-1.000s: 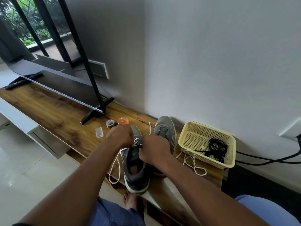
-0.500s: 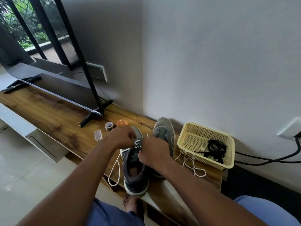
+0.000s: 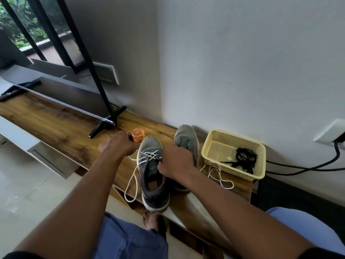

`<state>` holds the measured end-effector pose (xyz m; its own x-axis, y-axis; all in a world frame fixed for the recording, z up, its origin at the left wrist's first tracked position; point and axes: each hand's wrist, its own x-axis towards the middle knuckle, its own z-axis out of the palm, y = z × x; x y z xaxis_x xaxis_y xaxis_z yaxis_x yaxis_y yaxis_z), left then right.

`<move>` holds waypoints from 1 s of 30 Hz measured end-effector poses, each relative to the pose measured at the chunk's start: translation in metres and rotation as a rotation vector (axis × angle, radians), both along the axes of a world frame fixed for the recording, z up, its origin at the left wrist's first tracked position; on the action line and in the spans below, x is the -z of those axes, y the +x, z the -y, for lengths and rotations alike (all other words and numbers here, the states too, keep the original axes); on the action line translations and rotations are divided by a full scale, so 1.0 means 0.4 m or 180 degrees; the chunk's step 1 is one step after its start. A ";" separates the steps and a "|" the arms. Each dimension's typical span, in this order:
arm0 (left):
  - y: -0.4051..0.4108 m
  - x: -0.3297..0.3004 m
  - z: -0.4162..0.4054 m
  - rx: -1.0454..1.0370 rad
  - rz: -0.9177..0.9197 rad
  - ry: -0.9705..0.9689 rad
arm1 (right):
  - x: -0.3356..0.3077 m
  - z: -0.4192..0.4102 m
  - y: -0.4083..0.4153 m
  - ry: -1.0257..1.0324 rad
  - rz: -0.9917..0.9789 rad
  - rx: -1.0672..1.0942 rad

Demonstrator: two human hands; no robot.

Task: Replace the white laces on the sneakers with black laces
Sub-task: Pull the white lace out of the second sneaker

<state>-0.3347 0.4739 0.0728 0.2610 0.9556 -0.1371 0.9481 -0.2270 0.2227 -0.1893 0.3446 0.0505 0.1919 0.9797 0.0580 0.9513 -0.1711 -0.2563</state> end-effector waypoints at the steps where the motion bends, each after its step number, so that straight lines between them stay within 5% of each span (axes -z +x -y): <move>1: -0.004 0.002 -0.002 -0.0054 0.0005 0.0055 | 0.001 0.000 0.000 0.0004 0.0019 -0.0007; 12: 0.078 0.010 0.052 0.0910 -0.0483 -0.0421 | 0.009 0.007 0.005 0.0194 -0.0114 -0.0003; 21: 0.033 0.008 0.022 0.0465 0.0456 -0.0814 | 0.008 0.003 0.001 0.0124 0.0033 0.0004; 30: 0.086 0.036 0.045 0.0877 -0.0414 -0.0269 | 0.010 0.002 0.007 0.0150 0.0016 -0.0022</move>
<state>-0.3001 0.4558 0.0583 0.4834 0.8352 -0.2623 0.8753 -0.4650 0.1326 -0.1866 0.3439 0.0464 0.1847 0.9772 0.1050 0.9537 -0.1525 -0.2591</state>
